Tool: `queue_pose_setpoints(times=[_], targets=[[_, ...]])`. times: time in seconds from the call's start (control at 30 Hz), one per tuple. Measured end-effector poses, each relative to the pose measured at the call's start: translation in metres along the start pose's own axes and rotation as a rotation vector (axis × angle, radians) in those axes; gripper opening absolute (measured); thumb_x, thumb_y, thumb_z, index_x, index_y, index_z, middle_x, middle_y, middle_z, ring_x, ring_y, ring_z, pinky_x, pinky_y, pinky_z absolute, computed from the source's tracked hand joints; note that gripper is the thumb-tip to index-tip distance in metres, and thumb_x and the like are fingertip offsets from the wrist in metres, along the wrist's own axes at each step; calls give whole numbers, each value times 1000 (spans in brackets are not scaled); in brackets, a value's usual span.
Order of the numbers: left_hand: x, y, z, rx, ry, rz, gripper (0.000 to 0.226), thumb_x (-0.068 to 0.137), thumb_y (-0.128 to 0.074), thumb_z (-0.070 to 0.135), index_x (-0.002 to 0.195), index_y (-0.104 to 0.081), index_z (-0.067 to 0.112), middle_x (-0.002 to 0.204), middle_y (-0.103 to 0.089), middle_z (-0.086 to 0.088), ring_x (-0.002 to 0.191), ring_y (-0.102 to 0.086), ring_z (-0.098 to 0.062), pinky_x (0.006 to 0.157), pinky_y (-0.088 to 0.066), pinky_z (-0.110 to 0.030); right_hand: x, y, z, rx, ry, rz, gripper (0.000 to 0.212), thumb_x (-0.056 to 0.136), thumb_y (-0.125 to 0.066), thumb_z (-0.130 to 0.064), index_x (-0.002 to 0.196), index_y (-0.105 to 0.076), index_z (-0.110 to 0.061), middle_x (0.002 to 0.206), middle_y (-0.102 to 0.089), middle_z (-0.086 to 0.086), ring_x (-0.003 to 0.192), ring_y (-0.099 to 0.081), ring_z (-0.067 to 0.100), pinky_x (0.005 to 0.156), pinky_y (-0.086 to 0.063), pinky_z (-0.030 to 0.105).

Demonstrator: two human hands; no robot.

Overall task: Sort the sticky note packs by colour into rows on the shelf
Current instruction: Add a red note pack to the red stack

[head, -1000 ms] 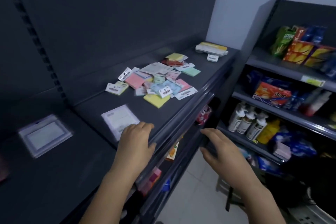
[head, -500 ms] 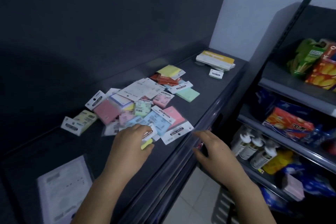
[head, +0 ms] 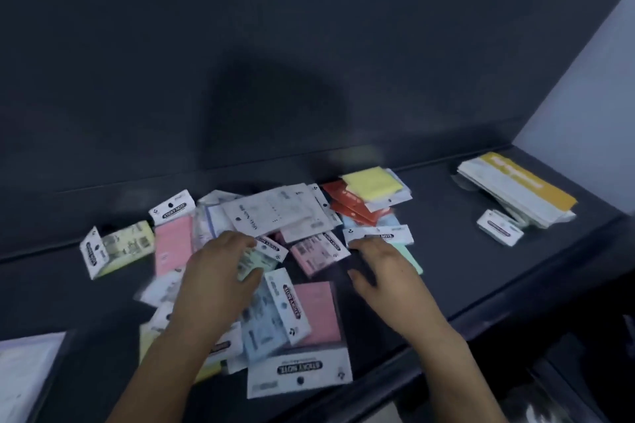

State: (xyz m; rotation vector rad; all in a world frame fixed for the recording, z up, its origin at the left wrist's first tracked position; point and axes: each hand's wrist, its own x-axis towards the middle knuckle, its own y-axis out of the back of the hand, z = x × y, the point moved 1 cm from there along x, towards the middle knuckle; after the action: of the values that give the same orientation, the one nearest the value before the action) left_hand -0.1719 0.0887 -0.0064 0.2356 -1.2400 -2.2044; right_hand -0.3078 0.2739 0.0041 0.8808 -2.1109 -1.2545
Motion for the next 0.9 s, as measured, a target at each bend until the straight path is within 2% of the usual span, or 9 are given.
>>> queue_pose_setpoints(times=[0.1, 0.17, 0.3, 0.43, 0.53, 0.67, 0.73, 0.8, 0.9], targets=[[13, -12, 9, 116, 61, 44, 52, 81, -68, 20, 130, -51, 12, 138, -47, -7, 124, -44, -26, 106, -34, -40, 28, -2, 11, 55, 100, -8, 41, 88, -59, -20, 128, -50, -19, 125, -53, -3, 115, -49, 14, 89, -34, 14], [24, -17, 10, 178, 112, 43, 57, 83, -65, 25, 135, -45, 11, 144, -40, -9, 131, -37, -28, 110, -28, -43, 47, -8, 9, 97, 126, -23, 49, 88, -59, -23, 135, -43, -19, 131, -49, -4, 121, -45, 14, 93, -31, 14], [48, -20, 8, 311, 213, -70, 70, 90, -49, 45, 147, -20, 15, 156, -16, -5, 142, -17, -22, 115, -12, -36, 80, -36, -3, 64, 96, -105, 81, 83, -63, -34, 147, -14, -17, 144, -34, 4, 131, -32, 22, 108, -30, 35], [65, -24, 7, 353, 231, -157, 76, 89, -42, 51, 149, -11, 16, 158, -3, -5, 144, -6, -21, 115, -6, -37, 102, -64, -12, -4, 58, -112, 86, 81, -59, -38, 147, -11, -12, 149, -26, 11, 138, -22, 28, 114, -20, 42], [72, -26, 6, 442, 209, -132, 74, 87, -35, 54, 148, -17, 16, 157, -12, -6, 142, -14, -23, 113, -13, -37, 109, -70, -14, -50, 69, -21, 77, 82, -58, -32, 145, -19, -8, 140, -40, 16, 130, -37, 31, 108, -33, 42], [76, -20, 6, 523, 91, -15, 49, 95, -37, 34, 142, -33, 19, 148, -36, -3, 133, -34, -22, 107, -23, -33, 112, -55, -4, -62, 112, 51, 64, 89, -51, -12, 145, -20, -11, 118, -57, 10, 105, -56, 23, 83, -44, 29], [74, -13, 7, 489, 43, 109, 37, 94, -42, 24, 130, -49, 20, 132, -55, -4, 120, -49, -24, 97, -33, -32, 112, -45, 2, -52, 120, 133, 57, 90, -48, -5, 143, -29, -14, 104, -63, 9, 90, -61, 23, 72, -44, 27], [69, -2, 13, 396, 36, 254, 22, 90, -55, 18, 111, -62, 16, 104, -69, -10, 96, -61, -30, 80, -43, -33, 111, -34, 5, 21, 158, 246, 44, 90, -50, -2, 132, -49, -14, 92, -68, 10, 78, -62, 23, 67, -47, 31], [61, 13, 18, 81, 146, 417, 15, 94, -51, 18, 96, -64, 11, 81, -69, -12, 75, -62, -32, 65, -45, -35, 106, -17, 9, 309, 123, 338, 25, 91, -52, -7, 112, -65, -12, 87, -69, 6, 72, -59, 15, 66, -45, 28]])
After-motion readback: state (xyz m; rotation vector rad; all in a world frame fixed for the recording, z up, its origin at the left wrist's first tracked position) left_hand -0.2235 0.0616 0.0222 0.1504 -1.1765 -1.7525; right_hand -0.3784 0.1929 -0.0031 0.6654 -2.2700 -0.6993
